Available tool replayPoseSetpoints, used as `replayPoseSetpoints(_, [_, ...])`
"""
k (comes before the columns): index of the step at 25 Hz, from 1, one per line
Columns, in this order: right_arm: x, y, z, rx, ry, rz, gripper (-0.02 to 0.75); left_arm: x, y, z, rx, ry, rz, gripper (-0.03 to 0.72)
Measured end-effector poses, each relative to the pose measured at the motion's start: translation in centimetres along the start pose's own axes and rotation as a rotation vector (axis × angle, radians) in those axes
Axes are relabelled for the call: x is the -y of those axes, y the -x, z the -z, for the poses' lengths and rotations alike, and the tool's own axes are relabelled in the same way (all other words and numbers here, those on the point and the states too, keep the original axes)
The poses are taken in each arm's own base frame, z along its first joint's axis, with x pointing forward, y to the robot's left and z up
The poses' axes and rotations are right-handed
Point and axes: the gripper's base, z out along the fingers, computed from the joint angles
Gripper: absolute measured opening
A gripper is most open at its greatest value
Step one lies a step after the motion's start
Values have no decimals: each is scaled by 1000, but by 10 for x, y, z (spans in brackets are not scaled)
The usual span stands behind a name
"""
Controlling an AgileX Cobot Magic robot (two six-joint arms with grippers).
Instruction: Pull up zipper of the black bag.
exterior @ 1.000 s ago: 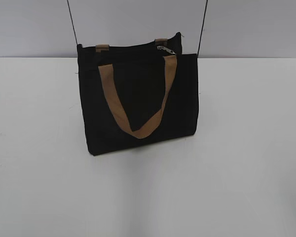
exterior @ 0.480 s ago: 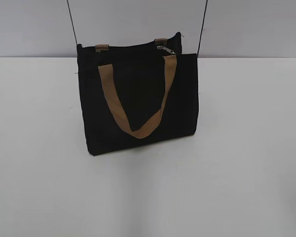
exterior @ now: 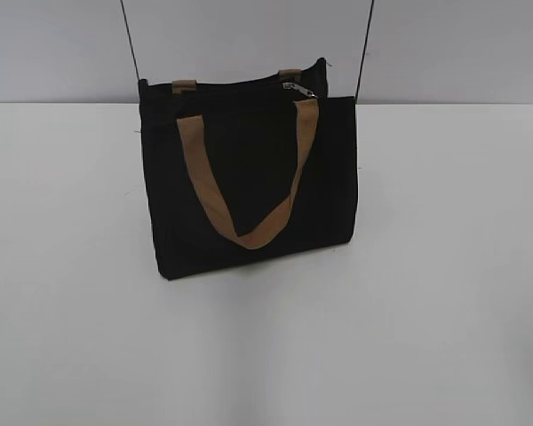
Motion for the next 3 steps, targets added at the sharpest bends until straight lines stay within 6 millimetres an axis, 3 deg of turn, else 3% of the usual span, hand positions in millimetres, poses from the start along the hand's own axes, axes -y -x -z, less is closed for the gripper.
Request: replayPoseSetpoints(3, [0,0,0,1,0,0,421,0,0,0,0,0,0,380])
